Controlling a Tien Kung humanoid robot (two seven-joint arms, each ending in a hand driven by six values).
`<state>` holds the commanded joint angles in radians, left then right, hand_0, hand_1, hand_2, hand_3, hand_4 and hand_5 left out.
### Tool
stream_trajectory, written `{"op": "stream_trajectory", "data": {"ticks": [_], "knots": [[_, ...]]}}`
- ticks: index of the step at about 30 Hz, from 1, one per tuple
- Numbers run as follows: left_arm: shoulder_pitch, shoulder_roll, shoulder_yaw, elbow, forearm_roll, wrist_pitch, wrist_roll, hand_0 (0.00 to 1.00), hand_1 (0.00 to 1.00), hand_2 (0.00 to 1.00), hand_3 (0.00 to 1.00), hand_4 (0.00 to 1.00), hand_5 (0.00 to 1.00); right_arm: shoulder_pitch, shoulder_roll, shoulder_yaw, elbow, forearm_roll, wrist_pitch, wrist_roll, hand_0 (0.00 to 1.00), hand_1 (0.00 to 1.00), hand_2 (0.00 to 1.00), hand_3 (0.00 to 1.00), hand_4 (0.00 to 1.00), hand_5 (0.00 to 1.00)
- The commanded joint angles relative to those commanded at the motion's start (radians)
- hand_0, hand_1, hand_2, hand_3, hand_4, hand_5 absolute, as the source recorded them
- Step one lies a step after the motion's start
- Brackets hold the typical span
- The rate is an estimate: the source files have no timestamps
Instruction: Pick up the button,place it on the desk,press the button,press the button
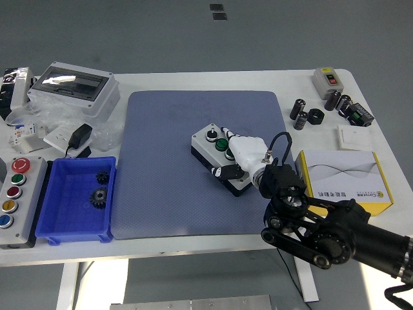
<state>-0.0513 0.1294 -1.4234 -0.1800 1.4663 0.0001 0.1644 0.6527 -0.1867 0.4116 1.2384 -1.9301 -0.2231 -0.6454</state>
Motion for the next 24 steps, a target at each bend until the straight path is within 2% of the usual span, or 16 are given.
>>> {"op": "stream_trajectory", "data": {"ticks": [1,6,7,12,13,18,19,24], "knots": [[0.000,0.000,0.002,0.000,-0.002,0.000,-0.001,0.634,0.586,0.527,0.591,0.644,0.266,0.000,0.000,0.001,-0.001,-0.010,0.000,0.000,0.069,0.378,0.574,0.998,0.474,0.065],[0.001,0.000,0.012,0.000,-0.011,0.001,-0.007,0.634,0.586,0.527,0.591,0.644,0.266,-0.003,0.001,0.008,-0.005,-0.055,-0.006,0.000,0.069,0.378,0.574,0.998,0.474,0.065],[0.001,0.000,0.014,0.000,-0.012,0.001,-0.008,0.635,0.586,0.528,0.592,0.652,0.250,-0.003,0.001,0.009,-0.005,-0.061,-0.009,0.000,0.048,0.325,0.451,0.820,0.333,0.002],[0.002,-0.001,0.017,0.000,-0.014,0.001,-0.010,0.635,0.586,0.528,0.592,0.652,0.250,-0.004,0.001,0.005,-0.008,-0.084,-0.027,0.000,0.048,0.325,0.451,0.820,0.333,0.002],[0.002,-0.001,0.017,0.000,-0.015,0.001,-0.010,0.635,0.586,0.530,0.594,0.659,0.251,-0.004,0.001,0.002,-0.009,-0.085,-0.031,0.000,0.034,0.296,0.386,0.559,0.329,0.002],[0.002,0.000,0.017,0.000,-0.015,0.001,-0.009,0.635,0.586,0.530,0.594,0.659,0.251,0.001,-0.003,-0.017,-0.008,-0.077,-0.066,0.008,0.034,0.296,0.386,0.559,0.329,0.002],[0.002,0.000,0.017,0.000,-0.014,0.001,-0.008,0.636,0.587,0.533,0.595,0.658,0.249,0.004,-0.006,-0.024,-0.006,-0.070,-0.075,0.027,0.018,0.283,0.356,0.500,0.338,0.002],[0.001,0.001,0.017,0.000,-0.014,0.001,-0.009,0.636,0.587,0.533,0.595,0.658,0.249,0.019,-0.015,-0.050,0.003,-0.048,-0.108,0.087,0.018,0.283,0.356,0.500,0.338,0.002]]}}
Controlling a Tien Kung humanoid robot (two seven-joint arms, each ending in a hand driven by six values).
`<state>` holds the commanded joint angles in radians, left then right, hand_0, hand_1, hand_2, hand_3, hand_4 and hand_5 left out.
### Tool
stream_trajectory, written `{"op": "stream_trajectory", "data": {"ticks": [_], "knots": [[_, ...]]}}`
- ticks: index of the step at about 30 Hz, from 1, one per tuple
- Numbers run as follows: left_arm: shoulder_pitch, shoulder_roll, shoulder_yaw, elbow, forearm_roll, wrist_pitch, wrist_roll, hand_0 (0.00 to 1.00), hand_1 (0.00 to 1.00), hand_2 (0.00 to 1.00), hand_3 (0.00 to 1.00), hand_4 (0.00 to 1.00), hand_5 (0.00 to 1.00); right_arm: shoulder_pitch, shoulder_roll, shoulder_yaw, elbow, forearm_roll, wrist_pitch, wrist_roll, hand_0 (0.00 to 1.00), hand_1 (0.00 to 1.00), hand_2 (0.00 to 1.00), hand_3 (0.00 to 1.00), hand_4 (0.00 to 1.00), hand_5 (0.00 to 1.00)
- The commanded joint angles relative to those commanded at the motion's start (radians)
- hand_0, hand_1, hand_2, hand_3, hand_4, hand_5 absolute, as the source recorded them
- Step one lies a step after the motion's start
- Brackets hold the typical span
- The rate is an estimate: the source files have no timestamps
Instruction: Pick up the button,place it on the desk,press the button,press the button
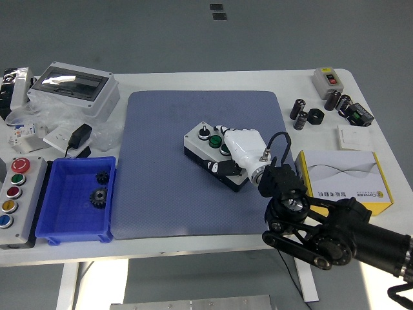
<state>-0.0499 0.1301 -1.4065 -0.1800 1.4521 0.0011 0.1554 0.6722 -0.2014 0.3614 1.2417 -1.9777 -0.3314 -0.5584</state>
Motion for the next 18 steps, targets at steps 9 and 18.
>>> {"op": "stream_trajectory", "data": {"ticks": [9,18], "knots": [[0.000,-0.001,-0.004,0.000,0.005,0.000,-0.001,0.636,0.587,0.537,0.596,0.675,0.267,0.013,-0.007,-0.023,-0.003,0.023,-0.037,0.047,0.025,0.276,0.366,0.509,0.312,0.002],[-0.004,-0.001,-0.008,0.000,0.014,0.002,-0.002,0.636,0.587,0.540,0.595,0.681,0.277,0.064,-0.055,-0.115,0.035,0.087,-0.061,0.229,0.019,0.267,0.366,0.509,0.309,0.002]]}}
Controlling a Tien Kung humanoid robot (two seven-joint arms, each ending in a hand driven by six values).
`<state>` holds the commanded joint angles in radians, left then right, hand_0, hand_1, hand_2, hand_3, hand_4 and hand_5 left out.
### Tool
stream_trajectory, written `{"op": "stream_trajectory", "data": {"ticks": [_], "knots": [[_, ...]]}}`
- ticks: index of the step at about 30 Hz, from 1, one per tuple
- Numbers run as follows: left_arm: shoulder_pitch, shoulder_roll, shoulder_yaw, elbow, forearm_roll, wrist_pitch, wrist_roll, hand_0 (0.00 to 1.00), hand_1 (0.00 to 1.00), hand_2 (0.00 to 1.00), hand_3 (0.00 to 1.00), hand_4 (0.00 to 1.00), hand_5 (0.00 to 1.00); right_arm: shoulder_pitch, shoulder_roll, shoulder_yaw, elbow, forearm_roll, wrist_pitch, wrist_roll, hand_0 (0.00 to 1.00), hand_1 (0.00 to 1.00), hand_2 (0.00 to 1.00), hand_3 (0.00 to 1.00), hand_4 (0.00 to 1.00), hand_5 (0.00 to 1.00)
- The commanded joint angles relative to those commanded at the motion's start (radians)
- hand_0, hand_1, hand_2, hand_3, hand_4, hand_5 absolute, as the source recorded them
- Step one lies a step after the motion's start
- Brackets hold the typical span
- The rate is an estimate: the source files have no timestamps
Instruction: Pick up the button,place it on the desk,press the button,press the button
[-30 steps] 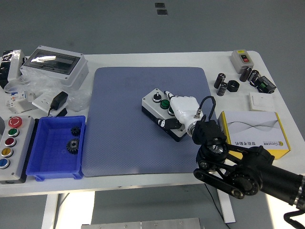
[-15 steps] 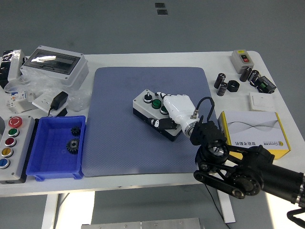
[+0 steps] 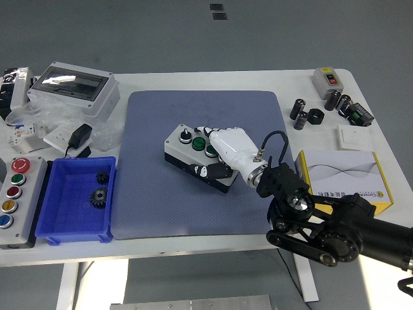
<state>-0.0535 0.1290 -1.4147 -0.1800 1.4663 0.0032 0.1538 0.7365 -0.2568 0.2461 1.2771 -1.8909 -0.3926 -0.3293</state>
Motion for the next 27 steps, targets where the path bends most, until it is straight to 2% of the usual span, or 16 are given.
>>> {"op": "stream_trajectory", "data": {"ticks": [6,12,18,27], "knots": [[-0.005,-0.002,0.000,0.000,0.004,0.000,-0.001,0.637,0.589,0.544,0.597,0.680,0.282,0.017,-0.048,-0.049,0.017,0.012,-0.028,0.149,0.015,0.261,0.368,0.515,0.314,0.002],[-0.007,-0.005,-0.003,0.000,0.012,-0.001,0.000,0.636,0.589,0.548,0.596,0.679,0.284,0.012,-0.072,-0.051,0.015,-0.021,-0.052,0.251,0.014,0.258,0.372,0.519,0.319,0.002],[-0.010,-0.008,-0.004,0.000,0.019,-0.002,-0.002,0.636,0.589,0.549,0.596,0.680,0.285,0.022,-0.084,-0.074,-0.010,-0.054,-0.055,0.288,0.017,0.268,0.376,0.527,0.325,0.002],[-0.013,-0.010,-0.004,0.000,0.020,-0.003,-0.003,0.636,0.591,0.552,0.596,0.680,0.291,0.014,-0.069,-0.054,-0.063,-0.068,-0.046,0.314,0.039,0.275,0.384,0.534,0.322,0.002]]}}
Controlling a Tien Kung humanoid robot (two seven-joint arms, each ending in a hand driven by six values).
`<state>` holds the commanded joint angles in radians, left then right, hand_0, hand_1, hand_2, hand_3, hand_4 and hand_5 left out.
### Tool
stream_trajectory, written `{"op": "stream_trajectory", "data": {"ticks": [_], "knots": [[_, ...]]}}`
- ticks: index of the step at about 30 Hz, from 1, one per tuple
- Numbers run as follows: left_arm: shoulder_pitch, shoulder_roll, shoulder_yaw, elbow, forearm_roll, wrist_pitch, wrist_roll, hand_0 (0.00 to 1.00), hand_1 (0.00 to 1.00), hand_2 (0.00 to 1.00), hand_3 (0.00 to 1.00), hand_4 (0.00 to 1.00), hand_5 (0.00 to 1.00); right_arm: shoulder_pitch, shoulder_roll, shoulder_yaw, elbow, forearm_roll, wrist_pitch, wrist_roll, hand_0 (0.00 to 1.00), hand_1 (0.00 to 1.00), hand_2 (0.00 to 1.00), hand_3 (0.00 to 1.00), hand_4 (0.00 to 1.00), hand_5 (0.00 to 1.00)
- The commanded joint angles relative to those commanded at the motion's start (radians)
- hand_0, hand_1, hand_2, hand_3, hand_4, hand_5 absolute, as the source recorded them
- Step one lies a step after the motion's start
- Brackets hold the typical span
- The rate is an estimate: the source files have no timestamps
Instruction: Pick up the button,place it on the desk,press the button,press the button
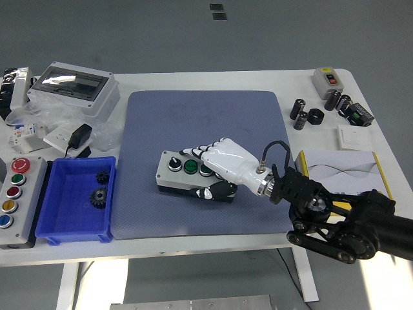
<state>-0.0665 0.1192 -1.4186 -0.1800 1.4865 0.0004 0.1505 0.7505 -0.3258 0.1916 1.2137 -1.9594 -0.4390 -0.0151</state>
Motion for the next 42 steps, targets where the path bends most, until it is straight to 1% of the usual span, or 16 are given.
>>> {"op": "stream_trajectory", "data": {"ticks": [9,10,15,16,21,22,27,28,33,34,42], "knots": [[-0.001,0.000,0.001,0.000,0.000,-0.001,0.000,0.636,0.591,0.553,0.596,0.678,0.292,0.008,0.005,0.020,-0.004,0.005,0.035,0.010,0.054,0.282,0.383,0.537,0.330,0.002],[-0.001,0.000,0.001,0.000,0.000,-0.002,0.000,0.636,0.591,0.554,0.597,0.678,0.293,0.009,0.006,0.020,-0.005,0.008,0.038,0.011,0.160,0.367,0.415,0.564,0.380,0.002],[-0.003,0.001,0.001,0.000,0.001,-0.002,0.001,0.636,0.591,0.554,0.597,0.678,0.293,0.017,0.010,0.013,-0.010,0.024,0.049,0.016,0.160,0.367,0.415,0.564,0.380,0.002],[-0.003,0.001,0.000,0.000,0.001,-0.002,0.001,0.637,0.591,0.554,0.597,0.678,0.296,0.020,0.011,0.012,-0.011,0.028,0.050,0.019,0.517,0.619,0.619,0.668,0.394,0.002],[-0.007,0.003,0.001,0.000,0.001,-0.002,0.001,0.637,0.591,0.554,0.597,0.678,0.296,0.032,0.014,0.004,-0.011,0.038,0.055,0.025,0.517,0.619,0.619,0.668,0.394,0.002],[-0.008,0.004,0.001,0.000,0.001,-0.003,0.002,0.637,0.590,0.554,0.596,0.679,0.299,0.033,0.014,0.003,-0.012,0.040,0.056,0.026,0.761,0.729,0.718,0.724,0.411,0.002],[-0.010,0.006,0.004,0.000,0.000,-0.003,0.002,0.637,0.590,0.554,0.596,0.679,0.299,0.030,0.017,0.003,-0.014,0.050,0.055,0.028,0.761,0.729,0.718,0.724,0.411,0.002],[-0.010,0.006,0.004,0.000,0.000,-0.004,0.003,0.637,0.588,0.553,0.596,0.678,0.301,0.029,0.018,0.003,-0.014,0.052,0.056,0.028,0.799,0.762,0.761,0.765,0.390,0.002],[-0.011,0.008,0.003,0.000,0.001,-0.004,0.003,0.637,0.588,0.553,0.596,0.678,0.301,0.022,0.020,0.002,-0.016,0.061,0.057,0.027,0.799,0.762,0.761,0.765,0.390,0.002],[-0.011,0.009,0.003,0.000,0.001,-0.004,0.003,0.636,0.589,0.553,0.595,0.674,0.302,0.020,0.020,0.003,-0.016,0.063,0.058,0.027,0.824,0.778,0.788,0.820,0.398,0.002],[-0.010,0.009,0.003,0.000,0.003,-0.007,0.003,0.636,0.589,0.552,0.595,0.678,0.308,0.011,0.021,0.014,-0.014,0.055,0.073,0.025,0.831,0.789,0.792,0.835,0.406,0.002]]}}
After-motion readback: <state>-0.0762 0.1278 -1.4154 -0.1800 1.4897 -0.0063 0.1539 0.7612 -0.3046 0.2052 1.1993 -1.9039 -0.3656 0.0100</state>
